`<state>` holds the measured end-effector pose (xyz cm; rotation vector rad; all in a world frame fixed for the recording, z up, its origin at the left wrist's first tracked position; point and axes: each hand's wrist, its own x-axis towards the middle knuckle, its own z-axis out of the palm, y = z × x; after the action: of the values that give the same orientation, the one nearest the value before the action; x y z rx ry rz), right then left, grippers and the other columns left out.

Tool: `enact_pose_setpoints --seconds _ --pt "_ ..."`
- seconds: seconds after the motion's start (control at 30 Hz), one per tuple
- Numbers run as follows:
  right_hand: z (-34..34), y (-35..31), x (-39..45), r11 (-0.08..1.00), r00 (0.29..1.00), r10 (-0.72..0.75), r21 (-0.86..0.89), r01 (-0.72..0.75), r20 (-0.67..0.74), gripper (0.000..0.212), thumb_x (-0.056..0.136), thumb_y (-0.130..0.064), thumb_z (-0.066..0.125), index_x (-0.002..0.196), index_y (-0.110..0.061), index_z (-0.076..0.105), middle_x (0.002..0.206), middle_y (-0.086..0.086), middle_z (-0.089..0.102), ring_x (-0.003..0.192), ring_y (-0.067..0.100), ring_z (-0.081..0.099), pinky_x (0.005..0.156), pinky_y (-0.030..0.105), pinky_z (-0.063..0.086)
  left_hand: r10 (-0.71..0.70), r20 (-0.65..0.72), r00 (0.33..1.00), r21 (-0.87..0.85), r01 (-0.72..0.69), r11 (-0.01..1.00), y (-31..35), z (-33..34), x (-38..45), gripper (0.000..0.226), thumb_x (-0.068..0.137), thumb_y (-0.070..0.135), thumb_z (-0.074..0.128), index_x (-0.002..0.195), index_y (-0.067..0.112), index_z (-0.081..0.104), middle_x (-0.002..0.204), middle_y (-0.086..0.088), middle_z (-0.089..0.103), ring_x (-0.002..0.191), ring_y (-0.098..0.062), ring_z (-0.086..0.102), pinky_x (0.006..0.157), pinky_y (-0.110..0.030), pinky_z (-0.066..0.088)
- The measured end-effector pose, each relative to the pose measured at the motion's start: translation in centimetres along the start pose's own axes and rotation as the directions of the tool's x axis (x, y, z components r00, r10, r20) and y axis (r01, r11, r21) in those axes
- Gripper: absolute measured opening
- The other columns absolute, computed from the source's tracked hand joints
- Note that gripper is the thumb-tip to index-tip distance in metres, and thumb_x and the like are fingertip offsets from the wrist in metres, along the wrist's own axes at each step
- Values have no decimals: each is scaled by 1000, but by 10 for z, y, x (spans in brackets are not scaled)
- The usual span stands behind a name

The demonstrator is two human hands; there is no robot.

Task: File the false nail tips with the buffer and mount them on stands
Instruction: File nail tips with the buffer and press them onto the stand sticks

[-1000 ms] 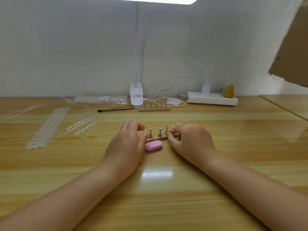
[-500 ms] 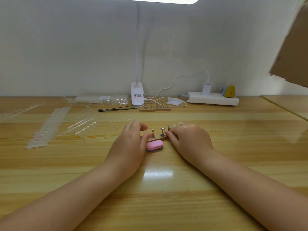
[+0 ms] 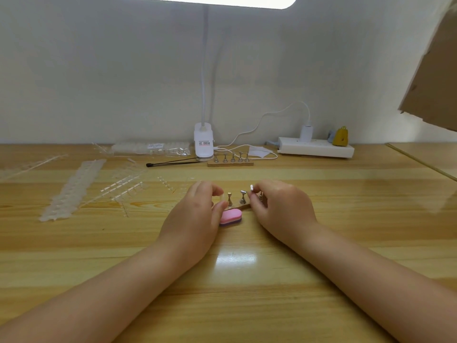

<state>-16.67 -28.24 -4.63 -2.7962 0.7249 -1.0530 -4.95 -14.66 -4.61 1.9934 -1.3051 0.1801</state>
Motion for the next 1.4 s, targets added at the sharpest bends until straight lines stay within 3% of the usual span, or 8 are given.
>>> enact_pose_setpoints --seconds 0.13,0.23,0.37,0.5,0.67,0.8,1.13,1.4 --pt "-6 -7 -5 967 997 -35 248 52 -73 7 88 -14 63 81 -12 61 65 -7 53 60 15 48 54 36 43 117 -102 988 42 -113 993 2 -2 -3 17 92 22 59 107 15 59 102 7 56 92 -15 58 75 -29 42" --pt "-10 -11 -6 920 996 -11 390 45 -88 3 87 -9 65 84 -8 64 71 -2 62 61 13 54 59 29 46 181 -156 971 17 -181 983 3 -5 -3 13 91 24 62 101 15 62 96 7 60 87 -15 59 76 -30 42" --pt "-11 -16 -10 852 995 -28 519 74 -96 8 85 -5 69 91 -8 71 75 -3 66 58 4 55 59 16 45 200 -171 965 -49 -211 976 5 -8 -4 27 87 41 56 99 18 64 93 9 64 85 -11 59 79 -32 44" --pt "-12 -19 -12 841 990 -114 522 140 -82 6 85 -5 70 89 -9 72 75 -6 65 59 10 58 59 26 49 207 -184 961 -49 -220 974 6 -9 -4 24 85 34 60 100 16 65 93 7 66 85 -12 60 80 -32 45" --pt "-13 -18 -12 841 989 -120 521 146 -82 6 85 -5 71 88 -9 73 74 -7 64 59 8 58 58 22 48 222 -197 955 -46 -235 971 5 -9 -4 27 86 38 60 99 16 66 93 8 67 84 -13 61 79 -34 45" --pt "-12 -17 -12 841 991 -110 526 131 -70 4 85 -6 71 87 -8 73 73 -6 64 59 9 58 59 23 48 239 -226 944 -56 -258 964 6 -10 -5 33 87 42 51 100 16 66 93 8 66 83 -13 61 78 -35 46" --pt "-14 -18 -14 829 987 -144 535 163 -76 6 87 -6 70 91 -8 74 73 -3 66 62 10 60 60 32 51 267 -183 946 -18 -274 961 3 -8 -3 33 86 44 55 98 17 68 95 9 67 87 -12 60 81 -31 42" --pt "-12 -15 -14 826 968 -192 505 248 -161 5 84 -1 67 84 -4 72 64 4 64 56 19 60 56 37 48 218 -182 959 -137 -244 960 8 -11 -2 23 76 38 70 94 23 72 92 11 66 91 -14 61 84 -46 46"
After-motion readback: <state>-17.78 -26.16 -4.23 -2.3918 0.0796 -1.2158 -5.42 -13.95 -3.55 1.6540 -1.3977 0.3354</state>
